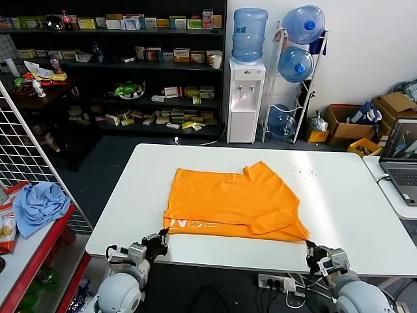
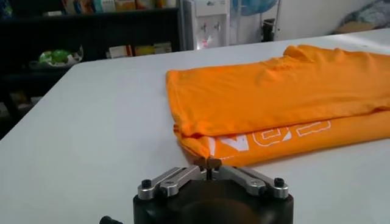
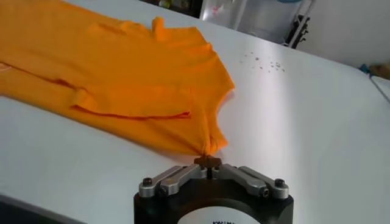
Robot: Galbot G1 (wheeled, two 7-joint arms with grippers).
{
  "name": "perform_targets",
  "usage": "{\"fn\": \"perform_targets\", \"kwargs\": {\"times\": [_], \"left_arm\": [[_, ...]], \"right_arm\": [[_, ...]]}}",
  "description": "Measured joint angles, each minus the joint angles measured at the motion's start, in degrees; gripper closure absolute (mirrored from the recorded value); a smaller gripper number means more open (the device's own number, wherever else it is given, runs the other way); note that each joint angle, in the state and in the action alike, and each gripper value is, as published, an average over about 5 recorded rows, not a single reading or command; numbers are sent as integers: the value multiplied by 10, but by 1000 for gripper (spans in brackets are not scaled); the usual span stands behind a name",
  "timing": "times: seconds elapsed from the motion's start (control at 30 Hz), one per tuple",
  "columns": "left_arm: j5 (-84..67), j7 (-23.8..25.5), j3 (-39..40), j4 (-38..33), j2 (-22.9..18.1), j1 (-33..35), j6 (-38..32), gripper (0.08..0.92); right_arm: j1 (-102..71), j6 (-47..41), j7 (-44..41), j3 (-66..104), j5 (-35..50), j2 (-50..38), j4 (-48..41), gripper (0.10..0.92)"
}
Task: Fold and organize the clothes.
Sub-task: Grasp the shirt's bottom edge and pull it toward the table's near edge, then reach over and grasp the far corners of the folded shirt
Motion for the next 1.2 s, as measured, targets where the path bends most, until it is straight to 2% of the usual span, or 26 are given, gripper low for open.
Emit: {"fn": "perform_targets", "kwargs": {"times": [0.13,0.23,0.63,0.9,1.0,1.2], "left_arm": [[2,2,-5,-20,6,16,10,892],[2,2,-10,-33,11,25,18,839],[0,7,-25,-59,28,21,33,496],[0,14,-11,-20,14,-34,23,262],[-3,19,-1,11,4,-73,19,199],[-11,31,29,92,-18,-164,17,178]], "right_arm": [[-21,-9,5,5,0,-1,20,875],[-31,-14,8,9,1,-5,34,801],[-21,5,19,18,31,-22,59,455],[64,56,4,2,61,-21,1,236],[109,63,-9,-8,73,-18,-36,207],[205,52,-48,-32,97,-8,-122,203]]}}
